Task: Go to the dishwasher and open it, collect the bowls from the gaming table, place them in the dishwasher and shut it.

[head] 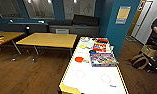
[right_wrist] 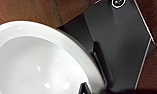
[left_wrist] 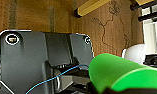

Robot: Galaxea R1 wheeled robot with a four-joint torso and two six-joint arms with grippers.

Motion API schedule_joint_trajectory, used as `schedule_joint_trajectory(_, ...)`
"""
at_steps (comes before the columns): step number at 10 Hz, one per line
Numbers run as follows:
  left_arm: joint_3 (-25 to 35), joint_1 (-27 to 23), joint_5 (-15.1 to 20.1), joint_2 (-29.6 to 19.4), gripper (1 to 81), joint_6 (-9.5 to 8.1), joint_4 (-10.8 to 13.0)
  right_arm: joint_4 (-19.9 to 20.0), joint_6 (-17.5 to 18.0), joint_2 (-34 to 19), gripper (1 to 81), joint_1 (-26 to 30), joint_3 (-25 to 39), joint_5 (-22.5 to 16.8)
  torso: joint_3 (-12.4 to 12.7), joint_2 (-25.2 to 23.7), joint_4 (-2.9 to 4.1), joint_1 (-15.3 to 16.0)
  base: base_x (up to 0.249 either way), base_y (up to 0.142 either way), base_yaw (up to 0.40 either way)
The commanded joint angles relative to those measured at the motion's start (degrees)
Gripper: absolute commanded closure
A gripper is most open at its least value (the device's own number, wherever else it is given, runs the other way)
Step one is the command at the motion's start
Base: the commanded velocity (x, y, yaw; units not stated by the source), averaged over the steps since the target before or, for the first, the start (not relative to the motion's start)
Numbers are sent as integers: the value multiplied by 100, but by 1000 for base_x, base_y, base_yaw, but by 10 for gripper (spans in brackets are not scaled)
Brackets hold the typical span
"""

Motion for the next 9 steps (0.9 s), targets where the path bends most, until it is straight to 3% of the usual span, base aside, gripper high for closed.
schedule_joint_trajectory(1,-88,-117,64,-45,811,97,82,-226,-58,152,811,175,-22,-249,226,0,0,0,-107,0,0)
schedule_joint_trajectory(5,-370,-29,64,122,811,141,83,-244,-59,214,811,167,-109,-249,668,-6,0,-11,-109,0,0)
schedule_joint_trajectory(9,-711,59,64,307,811,141,161,-305,-67,389,811,158,-381,-258,629,-13,0,-20,-111,0,0)
